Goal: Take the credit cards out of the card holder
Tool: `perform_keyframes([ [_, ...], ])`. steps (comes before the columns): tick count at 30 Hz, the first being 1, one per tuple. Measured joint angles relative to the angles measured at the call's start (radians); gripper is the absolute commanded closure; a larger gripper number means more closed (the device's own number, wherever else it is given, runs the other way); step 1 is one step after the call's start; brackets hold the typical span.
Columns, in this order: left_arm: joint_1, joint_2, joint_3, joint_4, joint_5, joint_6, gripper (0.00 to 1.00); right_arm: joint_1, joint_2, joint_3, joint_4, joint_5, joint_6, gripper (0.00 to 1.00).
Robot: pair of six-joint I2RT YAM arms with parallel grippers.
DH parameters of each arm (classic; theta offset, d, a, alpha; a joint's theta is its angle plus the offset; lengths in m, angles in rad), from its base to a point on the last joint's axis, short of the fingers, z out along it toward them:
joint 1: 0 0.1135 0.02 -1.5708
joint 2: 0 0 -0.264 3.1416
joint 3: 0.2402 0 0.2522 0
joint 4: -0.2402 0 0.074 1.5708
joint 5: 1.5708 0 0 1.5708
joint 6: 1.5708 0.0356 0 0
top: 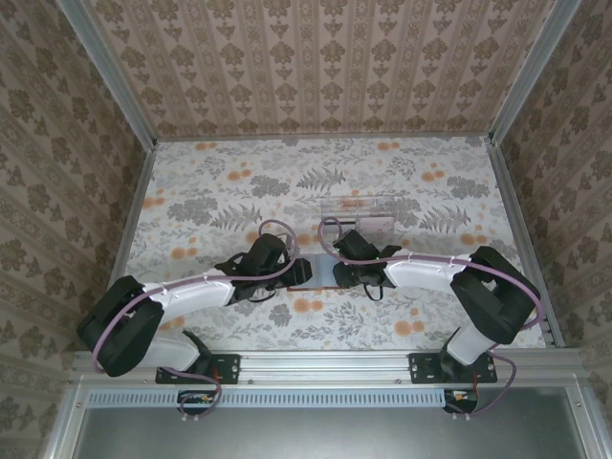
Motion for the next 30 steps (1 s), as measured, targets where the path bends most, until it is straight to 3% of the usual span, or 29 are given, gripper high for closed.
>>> perform_keyframes([
  [30, 0.0, 0.093, 0.013, 0.011, 0.007, 0.0, 0.5, 0.0, 0.0, 0.002, -0.001, 0.0, 0.014, 0.66],
])
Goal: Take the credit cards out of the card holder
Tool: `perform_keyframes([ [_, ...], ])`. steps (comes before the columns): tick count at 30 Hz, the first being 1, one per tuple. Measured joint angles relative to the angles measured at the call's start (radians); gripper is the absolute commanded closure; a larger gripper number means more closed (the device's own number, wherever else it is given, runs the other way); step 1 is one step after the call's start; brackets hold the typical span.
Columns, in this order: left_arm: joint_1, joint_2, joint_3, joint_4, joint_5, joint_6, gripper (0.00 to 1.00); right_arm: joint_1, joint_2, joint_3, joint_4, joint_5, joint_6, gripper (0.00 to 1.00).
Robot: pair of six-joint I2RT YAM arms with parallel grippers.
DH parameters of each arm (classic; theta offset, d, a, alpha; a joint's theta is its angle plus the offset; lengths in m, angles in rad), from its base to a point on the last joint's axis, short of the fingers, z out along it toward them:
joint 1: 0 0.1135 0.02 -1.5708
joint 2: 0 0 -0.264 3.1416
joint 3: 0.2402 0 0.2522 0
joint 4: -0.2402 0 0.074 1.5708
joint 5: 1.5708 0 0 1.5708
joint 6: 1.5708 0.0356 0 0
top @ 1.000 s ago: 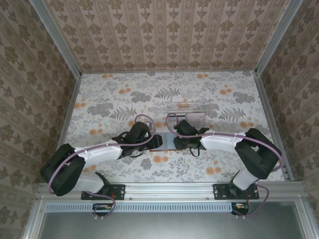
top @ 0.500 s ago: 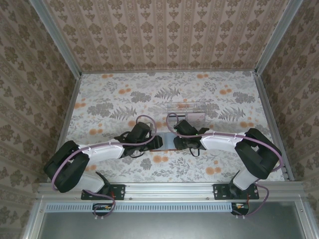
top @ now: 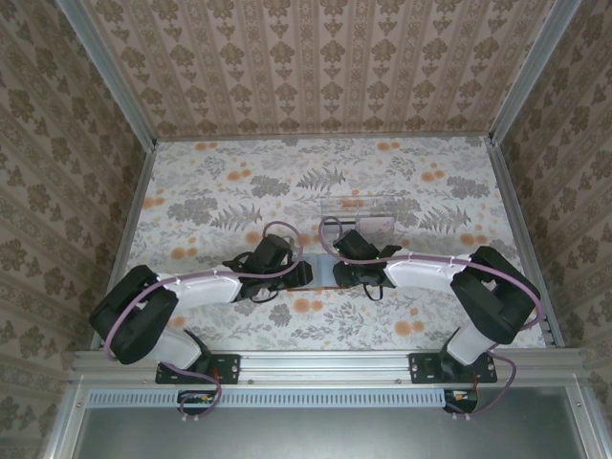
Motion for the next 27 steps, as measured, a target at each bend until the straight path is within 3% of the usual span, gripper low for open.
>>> perform_keyframes([
  [12, 0.0, -0.002, 0.0, 0.114, 0.097, -0.006, 0.38, 0.0, 0.0, 0.0, 0.0, 0.0, 0.0, 0.66],
  [22, -0.014, -0.002, -0.002, 0.235, 0.166, -0.024, 0.42, -0.003, -0.008, -0.003, 0.002, -0.01, 0.018, 0.67],
  [27, -0.035, 0.0, 0.002, 0.251, 0.185, -0.023, 0.44, -0.045, -0.088, -0.052, 0.031, -0.063, 0.065, 0.67],
])
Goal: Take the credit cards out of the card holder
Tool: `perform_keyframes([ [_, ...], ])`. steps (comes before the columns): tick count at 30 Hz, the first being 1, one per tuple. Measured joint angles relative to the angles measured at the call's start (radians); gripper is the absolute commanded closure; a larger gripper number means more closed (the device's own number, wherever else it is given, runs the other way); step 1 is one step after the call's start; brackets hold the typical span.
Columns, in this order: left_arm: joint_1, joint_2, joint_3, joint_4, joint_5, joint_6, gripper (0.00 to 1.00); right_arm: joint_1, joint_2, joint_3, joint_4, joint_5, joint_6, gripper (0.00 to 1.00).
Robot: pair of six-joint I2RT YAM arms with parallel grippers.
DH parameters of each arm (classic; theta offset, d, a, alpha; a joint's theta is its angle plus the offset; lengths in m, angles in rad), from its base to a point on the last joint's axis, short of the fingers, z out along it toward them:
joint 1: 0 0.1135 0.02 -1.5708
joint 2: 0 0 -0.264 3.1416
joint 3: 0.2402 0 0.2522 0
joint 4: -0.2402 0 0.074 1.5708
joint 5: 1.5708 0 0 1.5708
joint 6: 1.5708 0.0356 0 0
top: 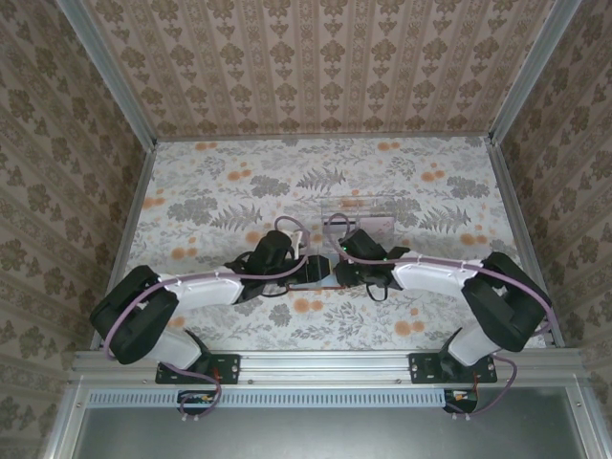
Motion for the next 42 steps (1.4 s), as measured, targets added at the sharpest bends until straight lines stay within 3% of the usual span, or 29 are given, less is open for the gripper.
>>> perform_keyframes([
  [13, -0.018, 0.101, 0.009, 0.052, 0.032, -0.007, 0.44, -0.076, -0.204, -0.076, 0.032, -0.01, 0.074, 0.67],
  [25, 0.037, -0.103, -0.007, -0.041, -0.022, 0.024, 0.44, -0.063, -0.206, -0.071, 0.031, -0.024, 0.072, 0.67],
  [36, 0.02, 0.042, -0.007, -0.024, -0.008, 0.026, 0.45, -0.04, -0.18, -0.024, 0.029, -0.027, 0.069, 0.66],
  [42, 0.019, -0.001, -0.007, -0.062, -0.037, 0.031, 0.43, -0.039, -0.177, -0.024, 0.021, -0.028, 0.066, 0.67],
])
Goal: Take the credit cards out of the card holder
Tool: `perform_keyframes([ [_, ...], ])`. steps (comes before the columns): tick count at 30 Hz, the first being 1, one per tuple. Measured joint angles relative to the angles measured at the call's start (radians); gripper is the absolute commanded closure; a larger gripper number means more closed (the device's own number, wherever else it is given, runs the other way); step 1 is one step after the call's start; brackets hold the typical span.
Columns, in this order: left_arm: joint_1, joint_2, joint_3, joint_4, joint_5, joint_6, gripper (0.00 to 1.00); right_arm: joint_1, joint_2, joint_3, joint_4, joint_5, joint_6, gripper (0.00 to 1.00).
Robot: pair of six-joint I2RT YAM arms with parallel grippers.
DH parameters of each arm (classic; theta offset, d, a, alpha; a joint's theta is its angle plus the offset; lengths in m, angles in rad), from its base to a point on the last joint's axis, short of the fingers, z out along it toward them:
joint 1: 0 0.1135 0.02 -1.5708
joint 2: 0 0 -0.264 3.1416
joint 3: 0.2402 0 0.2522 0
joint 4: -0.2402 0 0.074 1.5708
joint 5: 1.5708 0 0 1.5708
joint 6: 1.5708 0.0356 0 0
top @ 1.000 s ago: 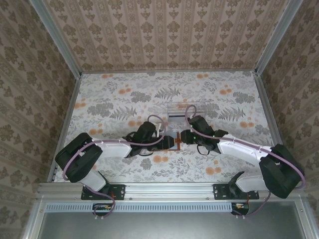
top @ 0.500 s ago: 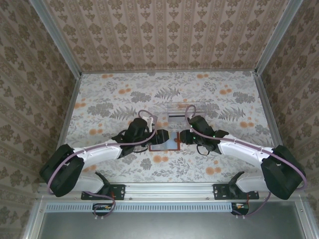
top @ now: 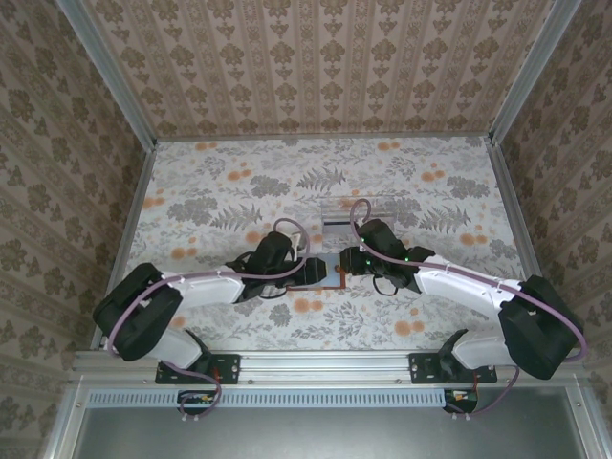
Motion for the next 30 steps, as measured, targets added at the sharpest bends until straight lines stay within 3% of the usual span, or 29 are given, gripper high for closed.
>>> perform_keyframes([
  [7, 0.037, -0.124, -0.008, -0.093, -0.064, 0.014, 0.41, 0.018, 0.117, 0.006, -0.001, -0.018, -0.01, 0.66],
  [14, 0.052, -0.1, -0.023, -0.137, -0.076, 0.016, 0.41, 0.036, 0.203, 0.037, -0.015, -0.025, -0.028, 0.66],
  [30, 0.063, -0.034, -0.026, -0.152, -0.079, 0.016, 0.41, 0.053, 0.241, 0.063, -0.041, -0.002, -0.05, 0.66],
])
